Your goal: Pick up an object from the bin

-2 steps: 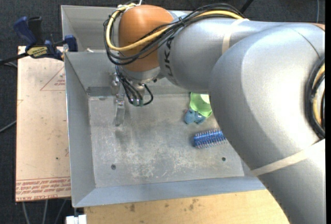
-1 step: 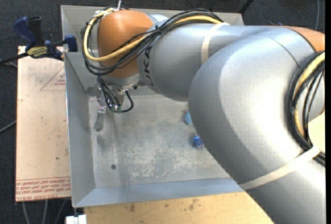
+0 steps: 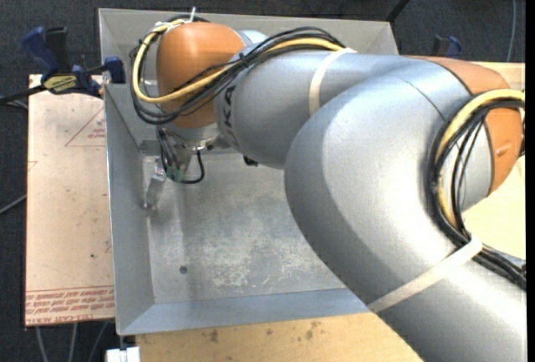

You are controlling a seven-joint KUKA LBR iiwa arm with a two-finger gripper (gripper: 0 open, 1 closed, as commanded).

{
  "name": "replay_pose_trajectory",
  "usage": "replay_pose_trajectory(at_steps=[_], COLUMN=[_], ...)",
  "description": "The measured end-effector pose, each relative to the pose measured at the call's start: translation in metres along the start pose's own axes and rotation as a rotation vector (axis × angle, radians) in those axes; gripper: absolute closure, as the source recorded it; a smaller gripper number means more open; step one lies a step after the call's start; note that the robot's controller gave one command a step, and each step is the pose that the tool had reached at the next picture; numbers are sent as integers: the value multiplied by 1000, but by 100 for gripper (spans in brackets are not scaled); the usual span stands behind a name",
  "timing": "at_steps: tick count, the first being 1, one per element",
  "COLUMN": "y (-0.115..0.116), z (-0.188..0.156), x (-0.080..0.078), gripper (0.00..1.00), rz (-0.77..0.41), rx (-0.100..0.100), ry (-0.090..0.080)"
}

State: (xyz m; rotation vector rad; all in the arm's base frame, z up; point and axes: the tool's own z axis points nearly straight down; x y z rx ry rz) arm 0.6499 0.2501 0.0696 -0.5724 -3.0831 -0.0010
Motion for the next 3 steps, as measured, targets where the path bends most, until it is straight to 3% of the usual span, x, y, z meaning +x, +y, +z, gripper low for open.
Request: replay_pose_trajectory(at_steps=[1, 2, 3], y=[0, 1, 3], z=[0, 0, -113], x=[0, 0, -1], gripper=[0, 100, 100], rz=[-2, -2, -5], rx=[0, -2, -9], ry=[1, -2, -15])
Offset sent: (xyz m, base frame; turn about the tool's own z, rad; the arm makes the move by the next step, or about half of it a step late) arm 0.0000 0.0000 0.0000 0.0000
